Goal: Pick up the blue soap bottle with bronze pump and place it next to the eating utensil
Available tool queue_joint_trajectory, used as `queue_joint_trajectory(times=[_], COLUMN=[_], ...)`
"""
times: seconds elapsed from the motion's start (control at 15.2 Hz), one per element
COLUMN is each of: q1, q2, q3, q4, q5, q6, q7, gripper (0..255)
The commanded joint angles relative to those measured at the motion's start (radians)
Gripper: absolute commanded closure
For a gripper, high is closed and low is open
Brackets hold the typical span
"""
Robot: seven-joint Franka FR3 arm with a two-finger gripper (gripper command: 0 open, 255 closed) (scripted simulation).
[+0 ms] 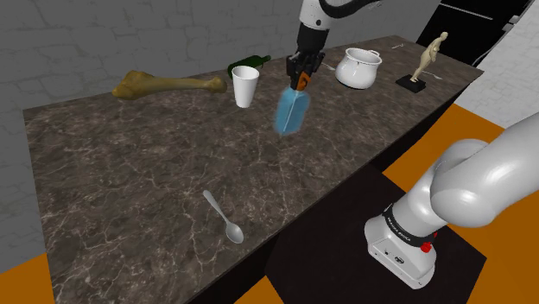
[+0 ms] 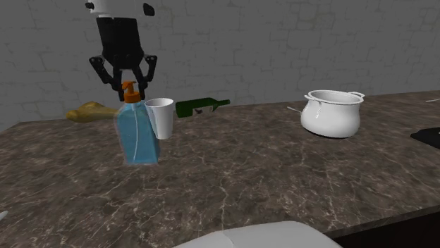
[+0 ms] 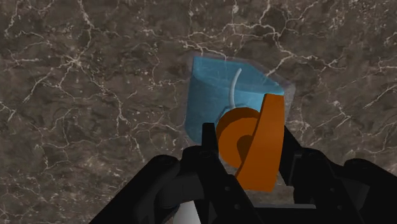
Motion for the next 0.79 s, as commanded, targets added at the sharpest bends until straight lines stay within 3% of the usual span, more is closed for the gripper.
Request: queue_joint_trajectory(times=[0.0, 0.73], q1=[0.021, 0.134], q2=[-0.001, 0.054], q3=[0.033, 0.206], q4=[-0.001, 0.06], q5=[0.008, 0.042], q6=[0.0, -0.004], q7=[0.053, 0.322], gripper=[255, 255])
